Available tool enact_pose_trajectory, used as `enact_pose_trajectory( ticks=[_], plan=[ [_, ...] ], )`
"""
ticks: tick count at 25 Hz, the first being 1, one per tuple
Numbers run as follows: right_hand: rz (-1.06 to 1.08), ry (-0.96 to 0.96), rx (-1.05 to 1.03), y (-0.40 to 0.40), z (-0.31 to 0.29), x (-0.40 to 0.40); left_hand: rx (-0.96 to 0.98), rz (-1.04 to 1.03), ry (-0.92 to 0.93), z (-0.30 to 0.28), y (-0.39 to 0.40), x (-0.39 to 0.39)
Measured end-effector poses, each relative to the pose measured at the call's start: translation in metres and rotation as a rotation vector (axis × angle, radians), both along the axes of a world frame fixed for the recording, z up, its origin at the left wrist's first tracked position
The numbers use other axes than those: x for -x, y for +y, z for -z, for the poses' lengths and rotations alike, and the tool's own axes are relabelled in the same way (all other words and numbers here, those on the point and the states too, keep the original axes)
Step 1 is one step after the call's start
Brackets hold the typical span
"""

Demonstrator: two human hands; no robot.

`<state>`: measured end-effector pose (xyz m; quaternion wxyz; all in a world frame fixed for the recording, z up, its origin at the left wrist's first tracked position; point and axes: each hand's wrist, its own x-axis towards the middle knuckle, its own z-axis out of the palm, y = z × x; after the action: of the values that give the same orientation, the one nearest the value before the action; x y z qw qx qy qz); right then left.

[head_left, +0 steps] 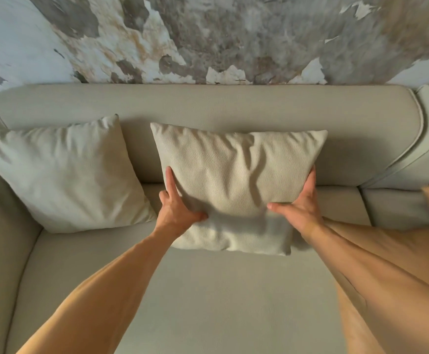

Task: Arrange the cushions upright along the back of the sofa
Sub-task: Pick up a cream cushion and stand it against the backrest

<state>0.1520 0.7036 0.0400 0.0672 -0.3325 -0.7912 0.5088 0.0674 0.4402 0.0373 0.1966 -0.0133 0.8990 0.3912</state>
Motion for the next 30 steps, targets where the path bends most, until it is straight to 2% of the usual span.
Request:
enact_pose_trajectory(
  ticks=[5, 19, 24, 30],
  plan=[
    [-0.007, 0.032, -0.038, 0.029, 0.005, 0.031, 0.025, -0.012, 0.064, 0.016, 0.033, 0.023],
    [0.023, -0.053, -0.092, 0.065, 0.023, 0.031, 0.098, 0.108, 0.025, 0.037, 0.067, 0.031],
    [-0.084, -0.133, -0.207, 0.066, 0.014, 0.019, 0.166, 0.150, 0.028, 0.028, 0.061, 0.025],
    [-0.293, -0.205, -0.326, 0.074, -0.017, -0.034, 0.196, 0.219, 0.051, -0.022, 0.067, -0.021]
  ],
)
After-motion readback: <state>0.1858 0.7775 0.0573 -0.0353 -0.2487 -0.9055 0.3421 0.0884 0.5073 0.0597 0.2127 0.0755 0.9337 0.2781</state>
